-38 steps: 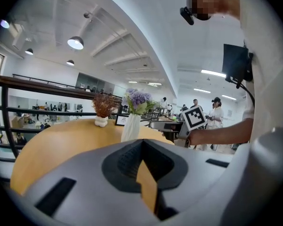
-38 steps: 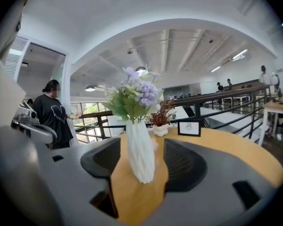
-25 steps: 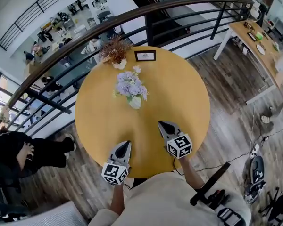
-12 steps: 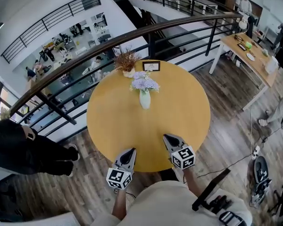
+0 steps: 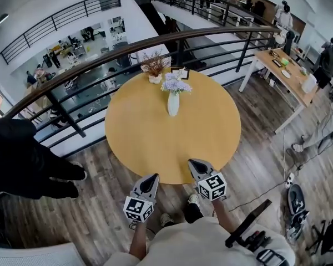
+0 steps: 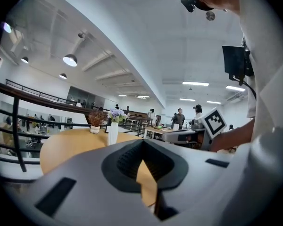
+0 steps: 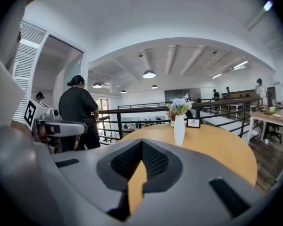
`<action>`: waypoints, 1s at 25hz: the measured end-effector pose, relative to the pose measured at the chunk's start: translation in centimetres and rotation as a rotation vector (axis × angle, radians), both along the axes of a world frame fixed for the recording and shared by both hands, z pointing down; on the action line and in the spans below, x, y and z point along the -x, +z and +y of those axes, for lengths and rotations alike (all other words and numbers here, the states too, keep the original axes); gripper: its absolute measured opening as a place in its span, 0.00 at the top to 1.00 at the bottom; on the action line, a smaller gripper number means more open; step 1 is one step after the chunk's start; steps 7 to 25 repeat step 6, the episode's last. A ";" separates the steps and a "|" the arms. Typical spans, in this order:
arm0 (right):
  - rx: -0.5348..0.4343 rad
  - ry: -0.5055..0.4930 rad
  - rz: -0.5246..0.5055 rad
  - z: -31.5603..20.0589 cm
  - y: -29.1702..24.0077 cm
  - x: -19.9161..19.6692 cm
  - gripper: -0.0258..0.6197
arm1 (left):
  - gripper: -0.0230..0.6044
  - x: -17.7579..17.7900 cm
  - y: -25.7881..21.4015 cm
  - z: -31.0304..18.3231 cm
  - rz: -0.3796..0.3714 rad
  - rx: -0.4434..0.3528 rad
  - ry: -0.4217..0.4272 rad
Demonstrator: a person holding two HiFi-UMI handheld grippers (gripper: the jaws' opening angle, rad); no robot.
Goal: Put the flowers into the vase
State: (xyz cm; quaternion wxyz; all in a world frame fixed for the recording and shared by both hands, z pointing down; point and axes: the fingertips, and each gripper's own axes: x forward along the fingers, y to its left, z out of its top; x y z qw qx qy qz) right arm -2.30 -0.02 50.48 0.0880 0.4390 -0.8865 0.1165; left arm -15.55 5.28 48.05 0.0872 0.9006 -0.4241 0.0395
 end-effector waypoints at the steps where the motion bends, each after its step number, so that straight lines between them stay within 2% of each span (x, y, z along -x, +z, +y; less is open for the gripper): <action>1: -0.003 0.004 0.006 0.1 -0.6 0.1 0.95 | 0.95 0.3 -0.4 0.1 0.008 -0.004 -0.001; 6: -0.014 0.013 0.007 1.6 -3.4 1.8 0.95 | 0.95 2.1 -2.5 1.8 0.017 -0.006 0.001; 25: -0.014 0.013 0.007 1.6 -3.4 1.8 0.95 | 0.95 2.1 -2.5 1.8 0.017 -0.006 0.001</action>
